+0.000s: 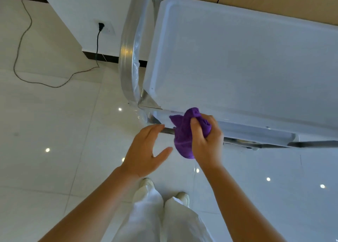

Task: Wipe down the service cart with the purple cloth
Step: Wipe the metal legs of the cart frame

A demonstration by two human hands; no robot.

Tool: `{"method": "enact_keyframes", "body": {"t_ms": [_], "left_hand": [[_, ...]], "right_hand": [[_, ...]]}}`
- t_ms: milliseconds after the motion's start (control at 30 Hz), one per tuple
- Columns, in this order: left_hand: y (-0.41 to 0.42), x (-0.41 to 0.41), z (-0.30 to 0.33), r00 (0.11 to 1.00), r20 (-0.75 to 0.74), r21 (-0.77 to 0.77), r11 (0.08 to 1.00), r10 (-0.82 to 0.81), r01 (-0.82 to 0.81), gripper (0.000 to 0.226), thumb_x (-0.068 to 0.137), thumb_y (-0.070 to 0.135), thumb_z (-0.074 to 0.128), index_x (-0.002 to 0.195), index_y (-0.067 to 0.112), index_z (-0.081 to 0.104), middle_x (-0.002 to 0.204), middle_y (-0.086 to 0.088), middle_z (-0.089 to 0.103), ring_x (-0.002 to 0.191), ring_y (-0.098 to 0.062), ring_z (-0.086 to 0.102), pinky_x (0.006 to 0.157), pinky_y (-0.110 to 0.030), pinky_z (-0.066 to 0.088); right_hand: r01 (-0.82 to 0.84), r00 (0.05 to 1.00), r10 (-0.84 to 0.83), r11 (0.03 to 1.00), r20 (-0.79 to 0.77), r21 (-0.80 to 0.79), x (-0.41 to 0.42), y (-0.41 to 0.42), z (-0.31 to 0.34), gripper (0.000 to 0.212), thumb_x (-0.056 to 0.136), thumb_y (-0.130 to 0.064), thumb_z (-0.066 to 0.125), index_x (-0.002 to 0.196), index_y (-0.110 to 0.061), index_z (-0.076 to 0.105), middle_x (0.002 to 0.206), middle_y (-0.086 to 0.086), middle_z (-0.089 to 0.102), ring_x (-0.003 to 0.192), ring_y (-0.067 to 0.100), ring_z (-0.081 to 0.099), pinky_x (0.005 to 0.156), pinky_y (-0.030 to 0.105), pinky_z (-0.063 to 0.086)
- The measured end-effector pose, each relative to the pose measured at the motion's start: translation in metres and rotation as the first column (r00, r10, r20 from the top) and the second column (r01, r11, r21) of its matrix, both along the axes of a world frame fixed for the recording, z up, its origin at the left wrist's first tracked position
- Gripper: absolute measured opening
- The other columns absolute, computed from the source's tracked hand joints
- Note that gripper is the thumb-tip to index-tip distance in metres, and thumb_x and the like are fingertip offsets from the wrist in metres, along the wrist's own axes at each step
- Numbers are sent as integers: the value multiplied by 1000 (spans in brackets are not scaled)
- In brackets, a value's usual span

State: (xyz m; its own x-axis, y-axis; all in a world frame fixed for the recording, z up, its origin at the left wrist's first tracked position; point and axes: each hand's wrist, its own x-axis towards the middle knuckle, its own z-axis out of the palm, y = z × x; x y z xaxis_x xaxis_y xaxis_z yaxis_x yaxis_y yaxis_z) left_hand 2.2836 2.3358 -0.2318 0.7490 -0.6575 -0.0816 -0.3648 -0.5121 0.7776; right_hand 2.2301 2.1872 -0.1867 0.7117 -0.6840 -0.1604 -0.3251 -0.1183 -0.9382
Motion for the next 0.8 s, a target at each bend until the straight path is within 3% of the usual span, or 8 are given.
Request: {"method": "enact_keyframes", "body": {"t_ms": [133, 200, 267, 400, 567, 633, 700, 800], "left_hand": [[-9, -10, -9, 914, -401, -209, 964, 70, -166, 76, 64, 50, 77, 128, 28, 43, 120, 7, 58, 109, -10, 58, 87, -23, 51], [-4, -8, -21, 908, -357, -161, 943, 218, -290, 74, 65, 49, 74, 130, 34, 41, 118, 11, 57, 106, -5, 57, 84, -16, 50], [7, -7, -34, 925, -189, -82, 933, 330, -350, 46, 76, 46, 68, 115, 28, 52, 101, 16, 60, 92, -5, 59, 75, -8, 45], [25, -2, -60, 860, -67, -199, 837, 507, -509, 9, 83, 36, 58, 82, 36, 49, 77, 15, 58, 70, 3, 55, 62, -7, 40], [40, 41, -86, 581, -56, -549, 461, 812, -697, 30, 90, 34, 45, 107, 10, 51, 100, 0, 55, 88, 2, 53, 80, -11, 40], [25, 62, -86, 613, -1, -610, 485, 790, -627, 36, 88, 42, 40, 111, 17, 50, 108, -3, 50, 100, -8, 50, 89, -16, 39], [-1, 77, -95, 721, 30, -662, 555, 692, -505, 20, 92, 36, 40, 111, 30, 45, 105, 9, 51, 101, 6, 50, 87, -9, 36], [-31, 85, -118, 754, 15, -784, 476, 657, -398, 27, 99, 18, 34, 123, 29, 30, 113, 26, 41, 102, 28, 42, 89, -1, 31]], "right_hand": [[90, 991, -29, 860, -128, 503, 16, 30, -6, 12, 90, -30, 57, 80, -24, 61, 74, -9, 65, 74, 8, 61, 65, 26, 52], [159, 985, -41, 617, -170, 771, 22, 31, -18, 12, 90, -30, 57, 89, -19, 62, 87, 0, 68, 84, 19, 64, 79, 38, 55], [94, 992, 22, 538, -125, 838, 25, 30, -31, 20, 90, -28, 56, 98, -10, 61, 93, 8, 68, 87, 26, 62, 98, 53, 44], [-82, 977, 194, 714, -84, 695, 37, 31, -64, 20, 90, -19, 55, 109, -13, 59, 96, 4, 65, 91, 18, 59, 97, 41, 46], [-252, 957, 291, 864, -23, 436, 62, 42, -121, 42, 91, -12, 49, 132, -22, 45, 127, -6, 50, 115, 13, 48, 85, 21, 37], [-344, 932, 361, 875, 14, 342, 76, 49, -144, 52, 89, -4, 45, 137, -23, 39, 135, -9, 46, 126, 11, 41, 87, 18, 38], [-432, 900, 431, 859, 67, 274, 93, 55, -162, 57, 82, -2, 43, 136, -23, 44, 136, -4, 50, 123, 11, 46, 92, 27, 42], [-568, 822, 550, 811, 149, 140, 110, 55, -189, 46, 82, -8, 47, 126, -19, 51, 113, 5, 65, 98, 16, 61, 84, 43, 51]]}}
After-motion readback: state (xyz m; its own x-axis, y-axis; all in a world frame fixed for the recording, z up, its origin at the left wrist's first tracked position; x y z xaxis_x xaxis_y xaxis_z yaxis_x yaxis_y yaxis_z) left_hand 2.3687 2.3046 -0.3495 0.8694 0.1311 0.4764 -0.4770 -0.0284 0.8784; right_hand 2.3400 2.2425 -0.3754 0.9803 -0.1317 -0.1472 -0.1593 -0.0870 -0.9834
